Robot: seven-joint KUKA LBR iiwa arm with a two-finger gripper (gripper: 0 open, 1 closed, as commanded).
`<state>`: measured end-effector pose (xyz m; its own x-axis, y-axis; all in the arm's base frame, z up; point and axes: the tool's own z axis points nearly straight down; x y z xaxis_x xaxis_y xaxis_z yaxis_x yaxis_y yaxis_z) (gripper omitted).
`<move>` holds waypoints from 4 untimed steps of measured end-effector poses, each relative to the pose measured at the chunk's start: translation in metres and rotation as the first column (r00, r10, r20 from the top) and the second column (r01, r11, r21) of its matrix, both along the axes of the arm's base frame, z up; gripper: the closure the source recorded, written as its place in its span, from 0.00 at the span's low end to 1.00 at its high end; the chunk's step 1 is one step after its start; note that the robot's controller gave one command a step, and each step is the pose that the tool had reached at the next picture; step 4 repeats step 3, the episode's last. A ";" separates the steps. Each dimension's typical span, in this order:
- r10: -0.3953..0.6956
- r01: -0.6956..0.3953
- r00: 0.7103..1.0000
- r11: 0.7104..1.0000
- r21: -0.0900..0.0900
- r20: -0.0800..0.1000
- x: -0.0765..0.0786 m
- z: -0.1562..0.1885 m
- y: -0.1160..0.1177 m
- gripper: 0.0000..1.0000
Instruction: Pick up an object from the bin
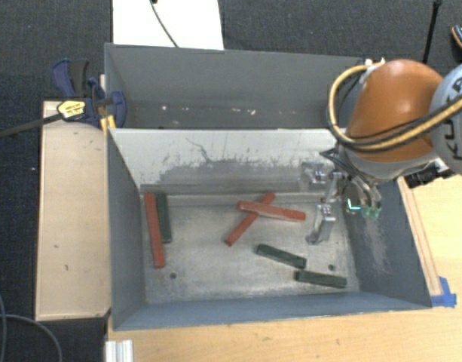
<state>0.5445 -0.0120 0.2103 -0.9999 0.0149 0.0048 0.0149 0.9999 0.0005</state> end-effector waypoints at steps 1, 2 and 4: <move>-0.019 0.019 1.000 1.000 0.001 0.006 0.039 -0.143 0.009 0.00; -0.018 0.018 1.000 1.000 0.000 0.009 0.038 -0.140 0.009 1.00; 0.208 -0.208 0.978 0.978 -0.002 0.015 0.010 0.021 0.031 1.00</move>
Offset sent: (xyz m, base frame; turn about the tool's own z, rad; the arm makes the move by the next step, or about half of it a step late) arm 0.0376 0.0087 -0.1403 0.0190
